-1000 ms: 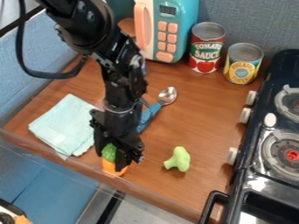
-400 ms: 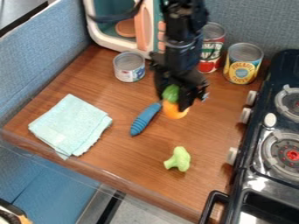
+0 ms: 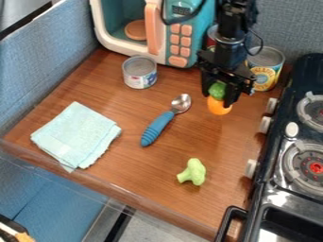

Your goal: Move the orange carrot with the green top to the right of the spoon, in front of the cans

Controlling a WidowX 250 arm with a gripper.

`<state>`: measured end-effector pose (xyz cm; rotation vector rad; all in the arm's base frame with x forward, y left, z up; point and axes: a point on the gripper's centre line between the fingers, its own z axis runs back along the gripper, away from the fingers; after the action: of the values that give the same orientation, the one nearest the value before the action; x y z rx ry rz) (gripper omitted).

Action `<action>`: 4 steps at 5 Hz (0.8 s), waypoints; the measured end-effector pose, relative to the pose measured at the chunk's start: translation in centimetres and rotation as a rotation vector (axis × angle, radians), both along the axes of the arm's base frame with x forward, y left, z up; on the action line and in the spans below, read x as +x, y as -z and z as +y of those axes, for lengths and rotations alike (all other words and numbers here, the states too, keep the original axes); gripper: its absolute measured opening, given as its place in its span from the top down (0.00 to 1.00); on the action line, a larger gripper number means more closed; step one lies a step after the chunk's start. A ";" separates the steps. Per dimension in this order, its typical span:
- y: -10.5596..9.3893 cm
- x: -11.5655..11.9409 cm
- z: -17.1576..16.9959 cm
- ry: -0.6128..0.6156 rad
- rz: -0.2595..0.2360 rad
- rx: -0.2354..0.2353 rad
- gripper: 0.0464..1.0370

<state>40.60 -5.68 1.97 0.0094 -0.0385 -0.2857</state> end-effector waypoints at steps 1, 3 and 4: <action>1.9 1.4 -0.3 0.009 0.043 0.015 0.43; 2.2 1.5 -0.4 0.026 0.077 0.018 0.07; 1.8 1.1 -0.4 0.019 0.068 0.011 0.03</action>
<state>41.67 -6.09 0.17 0.0097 0.0308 -0.3051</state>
